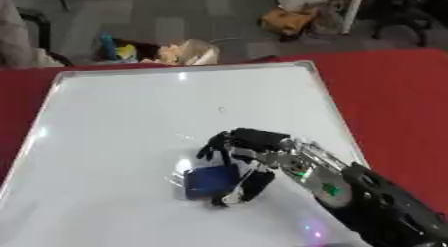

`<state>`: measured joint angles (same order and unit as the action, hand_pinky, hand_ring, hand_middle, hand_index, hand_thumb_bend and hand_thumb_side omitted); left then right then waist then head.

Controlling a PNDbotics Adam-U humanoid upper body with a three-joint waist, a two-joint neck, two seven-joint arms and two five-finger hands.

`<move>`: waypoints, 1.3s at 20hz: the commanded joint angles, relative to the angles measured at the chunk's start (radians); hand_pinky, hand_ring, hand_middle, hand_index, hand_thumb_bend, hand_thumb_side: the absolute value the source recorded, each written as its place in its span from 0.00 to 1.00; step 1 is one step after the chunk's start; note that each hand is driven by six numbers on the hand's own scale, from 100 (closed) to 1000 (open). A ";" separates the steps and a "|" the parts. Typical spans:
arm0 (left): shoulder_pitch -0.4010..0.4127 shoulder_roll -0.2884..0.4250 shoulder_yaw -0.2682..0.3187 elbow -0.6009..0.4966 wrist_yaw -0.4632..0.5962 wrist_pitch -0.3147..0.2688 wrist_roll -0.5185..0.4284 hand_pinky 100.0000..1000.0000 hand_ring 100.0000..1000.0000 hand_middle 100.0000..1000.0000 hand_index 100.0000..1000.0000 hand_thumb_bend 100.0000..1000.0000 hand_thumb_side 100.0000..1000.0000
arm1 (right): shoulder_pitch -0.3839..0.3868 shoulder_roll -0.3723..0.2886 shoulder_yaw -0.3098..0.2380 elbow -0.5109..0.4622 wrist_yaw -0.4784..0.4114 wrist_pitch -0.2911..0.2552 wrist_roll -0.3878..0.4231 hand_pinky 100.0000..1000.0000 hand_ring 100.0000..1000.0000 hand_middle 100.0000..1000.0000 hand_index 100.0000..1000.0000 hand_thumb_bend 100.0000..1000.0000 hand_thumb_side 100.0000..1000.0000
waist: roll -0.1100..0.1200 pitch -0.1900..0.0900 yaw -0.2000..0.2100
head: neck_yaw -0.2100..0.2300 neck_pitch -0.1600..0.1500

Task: Wipe the whiteboard clean with a brush.

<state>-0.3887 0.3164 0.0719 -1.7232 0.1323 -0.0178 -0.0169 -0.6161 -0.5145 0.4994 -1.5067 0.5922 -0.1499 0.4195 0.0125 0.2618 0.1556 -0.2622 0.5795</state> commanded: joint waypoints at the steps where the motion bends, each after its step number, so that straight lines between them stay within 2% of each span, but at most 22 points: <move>1: -0.014 0.016 0.004 -0.016 0.003 -0.002 0.000 0.44 0.59 0.58 0.69 0.71 0.83 | -0.003 -0.005 0.009 -0.010 0.002 -0.003 0.009 0.15 0.49 0.61 0.84 0.40 0.34 | 0.001 -0.015 0.002 | 0.002 0.003; 26: -0.012 0.016 0.005 -0.015 0.003 -0.002 0.001 0.44 0.59 0.58 0.69 0.71 0.83 | 0.008 0.002 0.012 0.010 0.027 -0.007 0.009 0.15 0.49 0.59 0.84 0.30 0.29 | 0.000 -0.013 0.005 | 0.004 0.008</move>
<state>-0.3887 0.3164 0.0719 -1.7232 0.1323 -0.0177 -0.0167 -0.6074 -0.4981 0.5114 -1.5034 0.6068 -0.1590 0.4290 0.0100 0.2618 0.1600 -0.2580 0.5804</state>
